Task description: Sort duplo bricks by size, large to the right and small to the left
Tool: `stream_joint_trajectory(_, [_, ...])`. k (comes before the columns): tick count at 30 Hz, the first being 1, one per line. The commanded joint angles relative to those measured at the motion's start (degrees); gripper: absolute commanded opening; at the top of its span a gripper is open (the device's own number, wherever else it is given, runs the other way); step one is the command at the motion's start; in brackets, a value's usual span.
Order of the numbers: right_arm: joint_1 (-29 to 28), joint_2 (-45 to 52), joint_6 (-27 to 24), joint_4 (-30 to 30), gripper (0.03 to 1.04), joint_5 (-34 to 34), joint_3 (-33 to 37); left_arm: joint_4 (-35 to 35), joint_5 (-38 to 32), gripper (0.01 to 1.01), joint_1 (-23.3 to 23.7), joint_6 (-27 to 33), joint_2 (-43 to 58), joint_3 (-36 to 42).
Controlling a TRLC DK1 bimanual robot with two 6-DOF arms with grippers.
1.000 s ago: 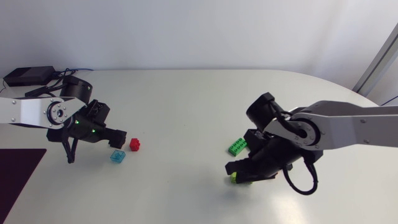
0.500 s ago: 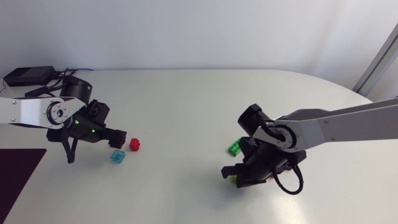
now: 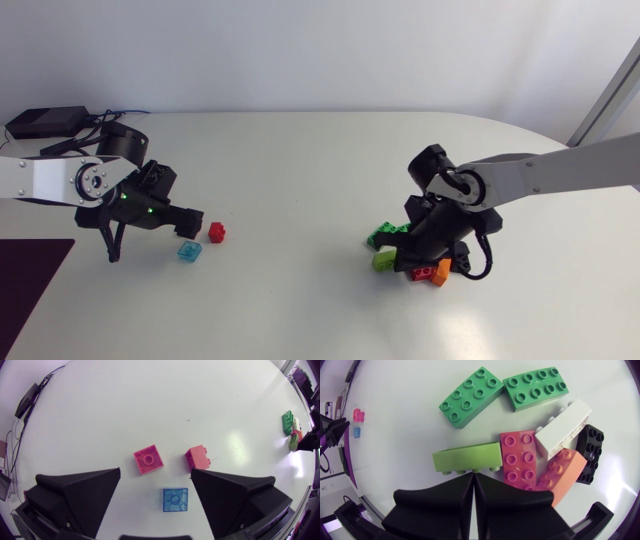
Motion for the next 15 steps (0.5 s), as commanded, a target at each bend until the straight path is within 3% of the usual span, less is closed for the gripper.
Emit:
stream_joint_trajectory(1, [-0.24,1.65,-0.97,0.22,0.05,0.14,0.93,-0.06,-0.23,0.979,0.39,-0.59,0.80,-0.88])
stream_joint_trajectory(8, [-0.50,1.21,-0.70,-0.13,0.05,0.05,0.67,-0.06,-0.23,0.979,0.39,-0.59,0.18,-1.23])
stream_joint_trajectory(15, [-1.65,-7.93,-0.62,-0.92,0.05,0.49,-0.12,-0.06,-0.23,0.979,0.83,-0.59,-0.70,-1.23])
